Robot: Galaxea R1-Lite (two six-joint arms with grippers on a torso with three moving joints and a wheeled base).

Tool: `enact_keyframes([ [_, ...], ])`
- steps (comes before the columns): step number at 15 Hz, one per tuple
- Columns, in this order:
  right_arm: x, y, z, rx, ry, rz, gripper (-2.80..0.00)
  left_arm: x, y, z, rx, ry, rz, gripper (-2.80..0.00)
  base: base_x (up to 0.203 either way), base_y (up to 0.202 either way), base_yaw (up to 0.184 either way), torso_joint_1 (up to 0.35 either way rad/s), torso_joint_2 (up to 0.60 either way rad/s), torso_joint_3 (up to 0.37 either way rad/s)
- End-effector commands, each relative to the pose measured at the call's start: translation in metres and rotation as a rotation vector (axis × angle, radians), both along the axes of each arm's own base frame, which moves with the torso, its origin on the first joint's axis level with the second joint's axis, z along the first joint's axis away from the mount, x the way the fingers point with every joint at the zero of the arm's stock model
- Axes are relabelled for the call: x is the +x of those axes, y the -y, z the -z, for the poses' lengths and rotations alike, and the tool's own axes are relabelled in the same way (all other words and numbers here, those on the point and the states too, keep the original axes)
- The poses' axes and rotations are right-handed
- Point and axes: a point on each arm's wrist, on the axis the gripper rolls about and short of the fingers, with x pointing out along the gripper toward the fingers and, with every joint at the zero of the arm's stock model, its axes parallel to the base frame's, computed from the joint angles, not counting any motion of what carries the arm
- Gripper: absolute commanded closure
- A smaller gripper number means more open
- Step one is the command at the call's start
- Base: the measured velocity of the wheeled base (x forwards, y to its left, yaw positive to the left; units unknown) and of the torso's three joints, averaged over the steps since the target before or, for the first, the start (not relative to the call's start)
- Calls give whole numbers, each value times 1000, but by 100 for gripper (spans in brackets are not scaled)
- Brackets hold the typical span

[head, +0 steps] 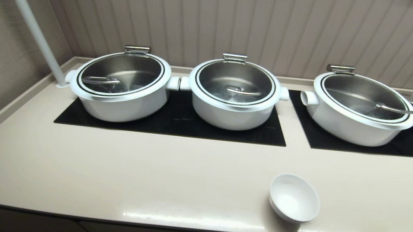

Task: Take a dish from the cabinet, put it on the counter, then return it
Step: Pick up the bowl from the table

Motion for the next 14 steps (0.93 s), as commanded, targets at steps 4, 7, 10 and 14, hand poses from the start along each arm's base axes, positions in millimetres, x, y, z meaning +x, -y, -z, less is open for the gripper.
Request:
enact_keyframes([
  [4,0,0,-5,13,40,-5,0,0,0,0,-1,0,-1,0,0,0,0,0,0,0],
  [7,-5,0,-19,14,75,-16,0,0,0,0,-1,1,-1,0,0,0,0,0,0,0],
  [10,-9,0,-36,14,96,-22,0,0,0,0,-1,0,-1,0,0,0,0,0,0,0],
  [14,-5,0,-64,14,96,-22,0,0,0,0,-1,-1,-1,0,0,0,0,0,0,0],
])
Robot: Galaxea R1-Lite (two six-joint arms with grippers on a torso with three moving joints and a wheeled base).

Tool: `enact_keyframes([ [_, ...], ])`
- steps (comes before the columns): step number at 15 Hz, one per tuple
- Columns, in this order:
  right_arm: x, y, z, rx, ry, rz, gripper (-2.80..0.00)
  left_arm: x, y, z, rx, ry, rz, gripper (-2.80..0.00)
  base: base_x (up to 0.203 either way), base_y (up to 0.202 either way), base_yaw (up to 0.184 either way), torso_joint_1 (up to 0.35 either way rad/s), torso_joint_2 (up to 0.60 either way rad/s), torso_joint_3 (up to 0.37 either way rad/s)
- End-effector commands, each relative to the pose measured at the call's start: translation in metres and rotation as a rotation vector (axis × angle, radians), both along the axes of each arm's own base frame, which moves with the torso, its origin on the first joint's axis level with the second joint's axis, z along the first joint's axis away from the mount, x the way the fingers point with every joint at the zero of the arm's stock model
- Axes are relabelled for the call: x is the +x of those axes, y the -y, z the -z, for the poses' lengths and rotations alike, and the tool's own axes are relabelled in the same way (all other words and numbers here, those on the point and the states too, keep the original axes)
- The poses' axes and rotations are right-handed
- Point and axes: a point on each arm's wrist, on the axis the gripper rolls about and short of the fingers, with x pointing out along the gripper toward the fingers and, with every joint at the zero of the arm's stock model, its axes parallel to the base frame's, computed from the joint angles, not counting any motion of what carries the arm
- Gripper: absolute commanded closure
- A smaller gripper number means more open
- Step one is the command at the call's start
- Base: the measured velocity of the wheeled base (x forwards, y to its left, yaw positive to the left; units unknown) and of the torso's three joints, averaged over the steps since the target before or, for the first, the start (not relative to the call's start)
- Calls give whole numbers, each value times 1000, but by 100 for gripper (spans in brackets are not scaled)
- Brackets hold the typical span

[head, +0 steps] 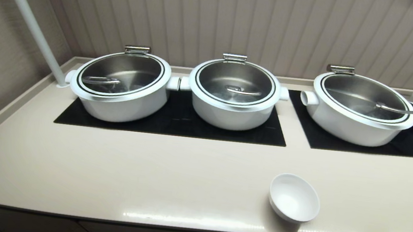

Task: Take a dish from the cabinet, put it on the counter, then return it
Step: Pick up the bowl from the table

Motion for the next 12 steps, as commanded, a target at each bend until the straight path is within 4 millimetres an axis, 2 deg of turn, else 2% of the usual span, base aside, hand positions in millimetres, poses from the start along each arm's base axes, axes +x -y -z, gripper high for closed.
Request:
enact_keyframes([
  [1,8,0,-18,-1,-39,-3,0,0,0,0,-1,1,-1,0,0,0,0,0,0,0],
  [4,22,0,-40,-4,-85,-45,0,0,0,0,-1,1,-1,0,0,0,0,0,0,0],
  [7,49,-2,-62,-4,-111,-93,0,0,0,0,-1,1,-1,0,0,0,0,0,0,0],
  [10,90,-6,-83,-4,-145,-105,0,0,0,0,-1,2,-1,0,0,0,0,0,0,0],
  [12,125,-10,-94,-6,-176,-108,0,0,0,0,-1,1,-2,0,0,0,0,0,0,0],
])
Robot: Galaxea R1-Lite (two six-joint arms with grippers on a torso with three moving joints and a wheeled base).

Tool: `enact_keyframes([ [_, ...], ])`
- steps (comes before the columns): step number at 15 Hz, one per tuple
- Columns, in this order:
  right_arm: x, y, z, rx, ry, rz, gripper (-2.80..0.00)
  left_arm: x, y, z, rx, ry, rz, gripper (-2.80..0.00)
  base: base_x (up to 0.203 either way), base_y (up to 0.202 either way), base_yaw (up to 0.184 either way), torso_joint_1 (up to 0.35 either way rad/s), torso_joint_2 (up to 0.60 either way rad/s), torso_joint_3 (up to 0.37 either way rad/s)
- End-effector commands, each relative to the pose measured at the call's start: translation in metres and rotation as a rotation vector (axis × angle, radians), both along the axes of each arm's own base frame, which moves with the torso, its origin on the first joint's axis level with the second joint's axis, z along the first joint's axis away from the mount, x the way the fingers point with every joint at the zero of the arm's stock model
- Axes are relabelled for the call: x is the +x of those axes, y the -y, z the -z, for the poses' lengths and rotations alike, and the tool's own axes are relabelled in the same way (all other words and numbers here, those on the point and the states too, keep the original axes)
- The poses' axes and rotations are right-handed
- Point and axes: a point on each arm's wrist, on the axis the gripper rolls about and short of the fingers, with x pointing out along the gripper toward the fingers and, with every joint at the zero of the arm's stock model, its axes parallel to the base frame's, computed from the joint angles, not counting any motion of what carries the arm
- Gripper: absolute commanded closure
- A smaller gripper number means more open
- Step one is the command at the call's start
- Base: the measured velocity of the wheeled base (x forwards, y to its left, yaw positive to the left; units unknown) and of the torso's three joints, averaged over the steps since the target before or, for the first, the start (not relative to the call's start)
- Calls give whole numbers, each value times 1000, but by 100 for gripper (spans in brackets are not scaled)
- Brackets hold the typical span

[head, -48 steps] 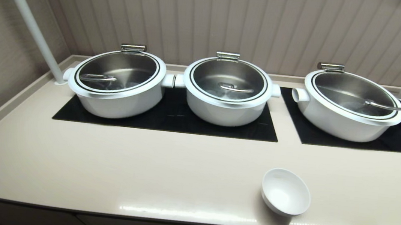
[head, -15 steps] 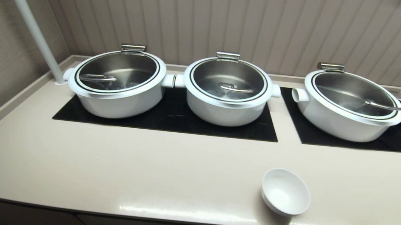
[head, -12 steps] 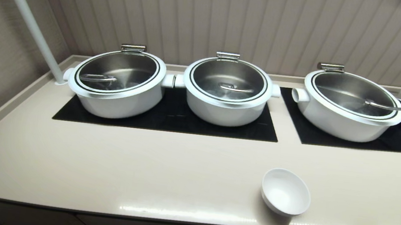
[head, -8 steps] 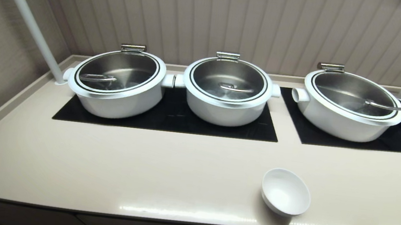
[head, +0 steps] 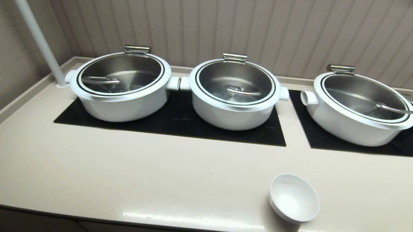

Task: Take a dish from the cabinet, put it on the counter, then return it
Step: Pick up the bowl from the table

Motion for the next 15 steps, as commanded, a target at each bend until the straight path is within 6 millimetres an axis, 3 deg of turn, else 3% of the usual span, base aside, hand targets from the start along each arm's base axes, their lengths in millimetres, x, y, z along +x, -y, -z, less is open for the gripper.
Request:
enact_keyframes([
  [1,56,-7,-4,-15,-122,-7,0,0,0,0,-1,1,0,0,0,0,0,0,0,0],
  [7,161,-38,-22,-16,-115,-97,0,0,0,0,-1,1,1,0,0,0,0,0,0,0],
  [11,206,-53,-10,13,-193,-114,0,0,0,0,-1,1,1,0,0,0,0,0,0,0],
  [15,234,-60,3,6,-372,-107,0,0,0,0,-1,1,1,0,0,0,0,0,0,0],
])
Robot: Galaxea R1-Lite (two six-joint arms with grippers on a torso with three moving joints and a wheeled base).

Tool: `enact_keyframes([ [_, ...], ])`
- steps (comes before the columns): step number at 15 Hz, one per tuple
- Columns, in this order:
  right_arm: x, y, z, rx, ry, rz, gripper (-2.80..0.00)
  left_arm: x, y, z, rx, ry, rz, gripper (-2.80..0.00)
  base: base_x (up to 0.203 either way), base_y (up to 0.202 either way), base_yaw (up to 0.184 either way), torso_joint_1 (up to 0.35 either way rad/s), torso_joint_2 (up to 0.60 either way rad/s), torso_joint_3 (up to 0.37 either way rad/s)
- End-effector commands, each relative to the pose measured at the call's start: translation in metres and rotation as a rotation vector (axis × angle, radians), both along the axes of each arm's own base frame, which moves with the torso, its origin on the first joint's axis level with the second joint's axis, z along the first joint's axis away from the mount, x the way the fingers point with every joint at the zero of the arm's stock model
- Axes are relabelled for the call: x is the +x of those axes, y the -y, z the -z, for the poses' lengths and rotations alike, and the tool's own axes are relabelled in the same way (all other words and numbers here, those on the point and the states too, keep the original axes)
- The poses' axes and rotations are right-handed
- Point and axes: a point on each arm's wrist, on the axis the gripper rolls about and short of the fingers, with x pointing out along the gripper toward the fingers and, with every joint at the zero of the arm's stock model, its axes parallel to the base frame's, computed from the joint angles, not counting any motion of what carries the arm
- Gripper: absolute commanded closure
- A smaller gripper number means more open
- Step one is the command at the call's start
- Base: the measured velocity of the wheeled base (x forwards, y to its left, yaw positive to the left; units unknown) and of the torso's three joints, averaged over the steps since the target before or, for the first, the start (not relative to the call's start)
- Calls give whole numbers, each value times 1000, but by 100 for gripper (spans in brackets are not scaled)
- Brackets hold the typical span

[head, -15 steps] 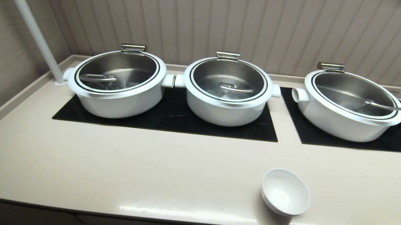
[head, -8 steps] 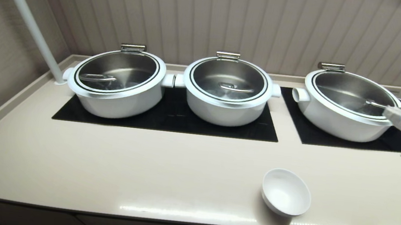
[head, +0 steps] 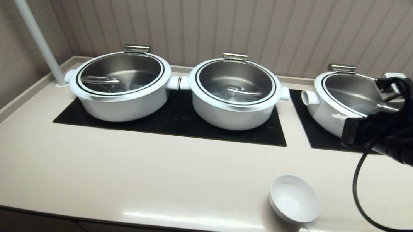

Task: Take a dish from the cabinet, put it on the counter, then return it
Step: Pick up the bowl from the table

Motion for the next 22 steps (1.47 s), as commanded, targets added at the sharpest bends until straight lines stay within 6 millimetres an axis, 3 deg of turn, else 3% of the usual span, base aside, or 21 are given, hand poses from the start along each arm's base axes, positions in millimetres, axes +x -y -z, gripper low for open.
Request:
enact_keyframes([
  [1,23,-6,15,-14,-105,-1,0,0,0,0,-1,2,-2,0,0,0,0,0,0,0],
  [4,26,-7,18,-13,-270,13,0,0,0,0,-1,2,-1,0,0,0,0,0,0,0],
  [9,14,-4,23,-28,-535,39,0,0,0,0,-1,0,-1,0,0,0,0,0,0,0],
  [20,6,-22,46,-62,-706,2,0,0,0,0,-1,1,-1,0,0,0,0,0,0,0],
  [21,7,-22,47,-64,-713,3,-280,0,0,0,-1,0,-2,0,0,0,0,0,0,0],
  [22,7,-22,47,-63,-713,4,-280,0,0,0,-1,2,-1,0,0,0,0,0,0,0],
])
